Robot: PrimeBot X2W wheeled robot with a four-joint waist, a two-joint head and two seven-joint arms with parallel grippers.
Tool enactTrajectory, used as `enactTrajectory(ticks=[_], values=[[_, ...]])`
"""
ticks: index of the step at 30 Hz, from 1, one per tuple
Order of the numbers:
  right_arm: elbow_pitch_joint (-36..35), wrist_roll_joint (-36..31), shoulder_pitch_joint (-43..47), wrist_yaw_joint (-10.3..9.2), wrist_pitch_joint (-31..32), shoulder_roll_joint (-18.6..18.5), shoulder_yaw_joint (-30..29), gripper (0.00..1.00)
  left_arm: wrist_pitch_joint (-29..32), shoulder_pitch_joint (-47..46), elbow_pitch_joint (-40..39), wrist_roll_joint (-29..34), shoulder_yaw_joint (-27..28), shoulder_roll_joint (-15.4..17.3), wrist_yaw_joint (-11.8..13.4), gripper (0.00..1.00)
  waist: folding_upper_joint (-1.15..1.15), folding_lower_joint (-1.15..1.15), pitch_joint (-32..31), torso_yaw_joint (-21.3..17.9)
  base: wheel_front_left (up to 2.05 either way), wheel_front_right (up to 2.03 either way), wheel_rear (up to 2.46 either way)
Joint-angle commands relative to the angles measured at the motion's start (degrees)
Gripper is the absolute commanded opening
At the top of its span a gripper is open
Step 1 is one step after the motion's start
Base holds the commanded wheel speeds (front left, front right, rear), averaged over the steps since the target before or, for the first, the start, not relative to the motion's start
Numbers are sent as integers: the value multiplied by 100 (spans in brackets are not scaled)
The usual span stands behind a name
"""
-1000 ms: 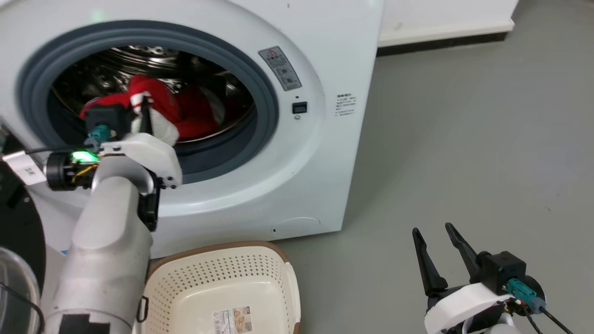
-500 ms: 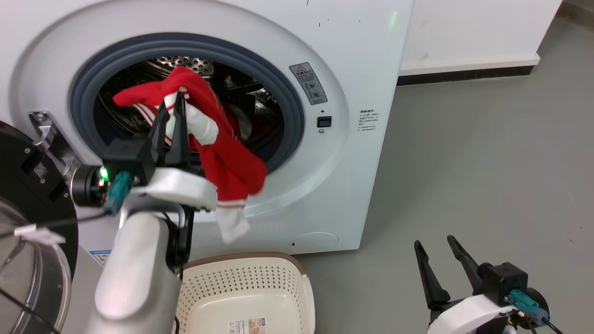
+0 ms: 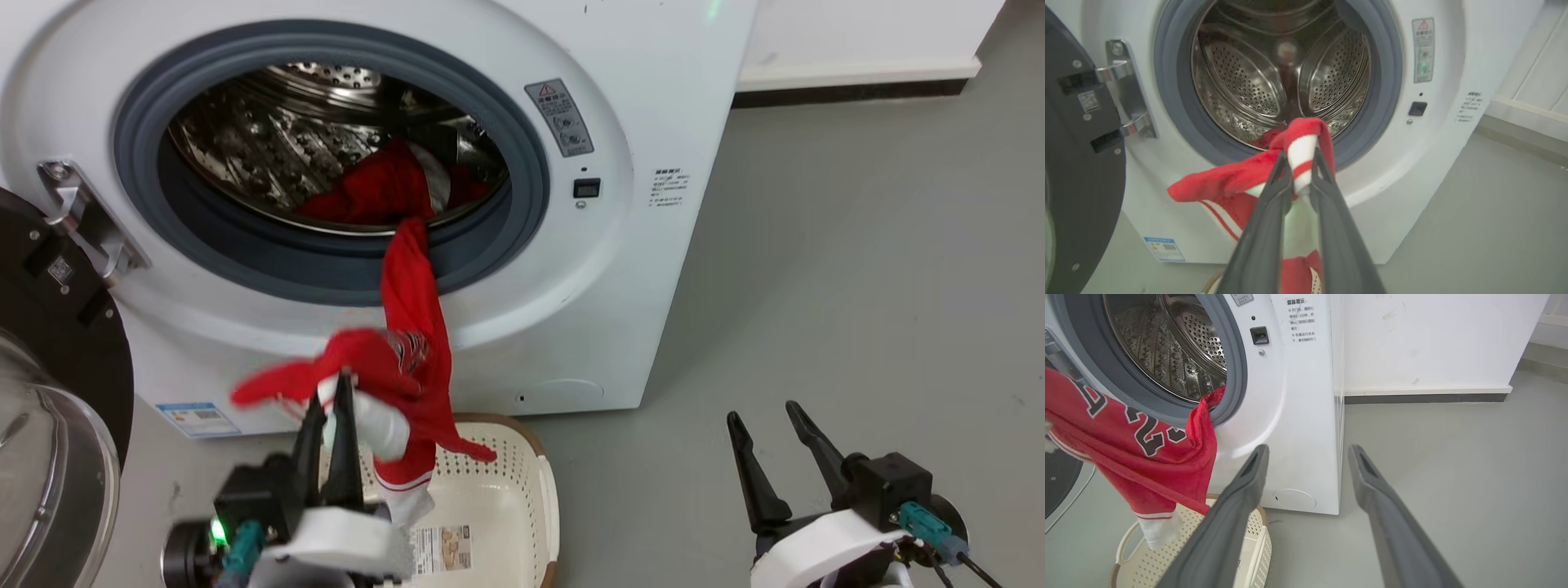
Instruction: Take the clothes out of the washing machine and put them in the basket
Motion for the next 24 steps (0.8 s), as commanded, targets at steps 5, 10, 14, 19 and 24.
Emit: enactTrajectory(ticks=[5,10,14,19,24], values=[[-34,-31,-190,-2,-40,6,9,100,-292,252,808,-220,-107,-123,-14,0,0,1,349,88,0,0,0],[-53,-68,-382,-2,-58,5,60,100,-590,-115,2002,-382,-266,-204,-163,0,0,1,732,86,0,0,0],[-57,-68,-541,-2,-95,5,116,100,-716,-569,2826,-465,-275,-249,-259,0,0,1,1090,21,0,0,0],[-50,-56,-789,-2,-167,6,141,100,-749,-1375,3803,-539,-189,-273,-365,0,0,1,1638,-83,0,0,0],[-29,5,-1103,-3,-243,5,248,100,-752,-2220,4811,-597,-73,-285,-363,0,0,1,2232,-266,0,0,0]])
